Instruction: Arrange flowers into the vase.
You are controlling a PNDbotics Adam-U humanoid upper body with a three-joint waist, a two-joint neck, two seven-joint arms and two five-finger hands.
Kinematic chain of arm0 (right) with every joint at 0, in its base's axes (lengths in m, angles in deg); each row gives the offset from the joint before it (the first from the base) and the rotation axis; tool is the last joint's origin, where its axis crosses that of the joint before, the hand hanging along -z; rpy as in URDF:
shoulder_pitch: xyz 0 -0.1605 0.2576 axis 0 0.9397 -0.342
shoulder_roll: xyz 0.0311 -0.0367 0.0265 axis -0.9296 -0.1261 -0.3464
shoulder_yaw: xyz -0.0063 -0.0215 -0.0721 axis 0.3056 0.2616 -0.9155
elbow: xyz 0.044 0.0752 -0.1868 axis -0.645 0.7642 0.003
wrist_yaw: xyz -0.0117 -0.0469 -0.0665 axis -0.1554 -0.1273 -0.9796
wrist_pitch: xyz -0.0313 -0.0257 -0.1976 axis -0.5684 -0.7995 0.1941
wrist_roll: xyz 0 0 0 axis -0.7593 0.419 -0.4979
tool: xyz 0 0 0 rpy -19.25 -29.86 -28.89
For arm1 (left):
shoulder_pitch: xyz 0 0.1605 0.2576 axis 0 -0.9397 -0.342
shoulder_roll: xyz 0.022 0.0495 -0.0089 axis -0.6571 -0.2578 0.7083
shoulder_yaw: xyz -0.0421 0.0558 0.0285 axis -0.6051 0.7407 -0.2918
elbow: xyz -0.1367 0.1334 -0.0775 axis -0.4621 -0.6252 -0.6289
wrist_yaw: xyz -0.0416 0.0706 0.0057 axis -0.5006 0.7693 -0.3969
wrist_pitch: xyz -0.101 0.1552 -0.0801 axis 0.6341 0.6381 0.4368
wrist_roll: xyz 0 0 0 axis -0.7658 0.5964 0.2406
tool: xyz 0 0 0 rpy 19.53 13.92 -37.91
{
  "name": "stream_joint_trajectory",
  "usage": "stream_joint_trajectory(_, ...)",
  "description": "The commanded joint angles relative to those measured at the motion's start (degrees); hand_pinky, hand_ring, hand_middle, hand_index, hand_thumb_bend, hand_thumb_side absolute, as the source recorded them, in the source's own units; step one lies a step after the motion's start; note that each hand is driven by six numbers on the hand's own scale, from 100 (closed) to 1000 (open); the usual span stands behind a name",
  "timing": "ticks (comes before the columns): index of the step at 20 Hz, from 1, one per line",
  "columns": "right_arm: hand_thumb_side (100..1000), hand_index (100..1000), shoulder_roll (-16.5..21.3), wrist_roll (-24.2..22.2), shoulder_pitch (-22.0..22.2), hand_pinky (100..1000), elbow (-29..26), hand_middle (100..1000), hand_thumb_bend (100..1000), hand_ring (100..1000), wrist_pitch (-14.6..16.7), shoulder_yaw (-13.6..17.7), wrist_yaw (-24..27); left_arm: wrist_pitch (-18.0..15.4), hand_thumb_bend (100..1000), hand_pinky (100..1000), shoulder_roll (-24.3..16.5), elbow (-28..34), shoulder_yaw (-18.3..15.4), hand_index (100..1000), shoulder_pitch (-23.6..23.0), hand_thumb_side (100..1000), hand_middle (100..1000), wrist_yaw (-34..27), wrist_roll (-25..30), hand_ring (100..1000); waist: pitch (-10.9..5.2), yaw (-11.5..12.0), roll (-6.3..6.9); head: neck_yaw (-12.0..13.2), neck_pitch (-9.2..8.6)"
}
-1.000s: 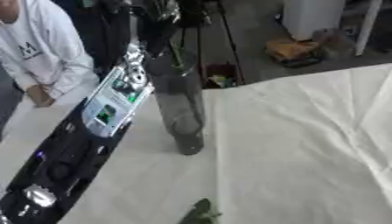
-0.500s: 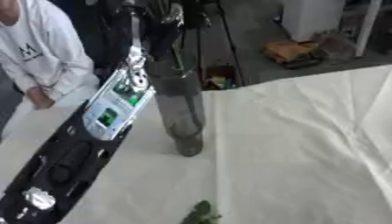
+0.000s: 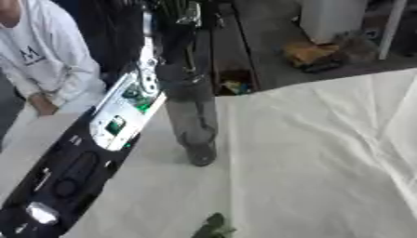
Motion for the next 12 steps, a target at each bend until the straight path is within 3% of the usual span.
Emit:
stream_joint_trajectory(1,965,849,0.4,-0.1,-0.5,796,-1.0,448,100,640,-0.1,0.3,-0.2,-0.8,279,573,-1.5,1.3,-0.4,397,0.8,648,309,1.0,-0.4,456,-0.88,0.1,-0.37,0.1,-0.60)
stream_joint_trajectory(12,965,849,0.5,0.0,-0.7,796,-1.0,448,100,641,-0.1,0.3,-0.1,-1.4,318,576,-1.4,0.6,0.2,401,0.0,669,316,0.0,0.1,457,-0.78,0.3,-0.51,0.1,-0.66)
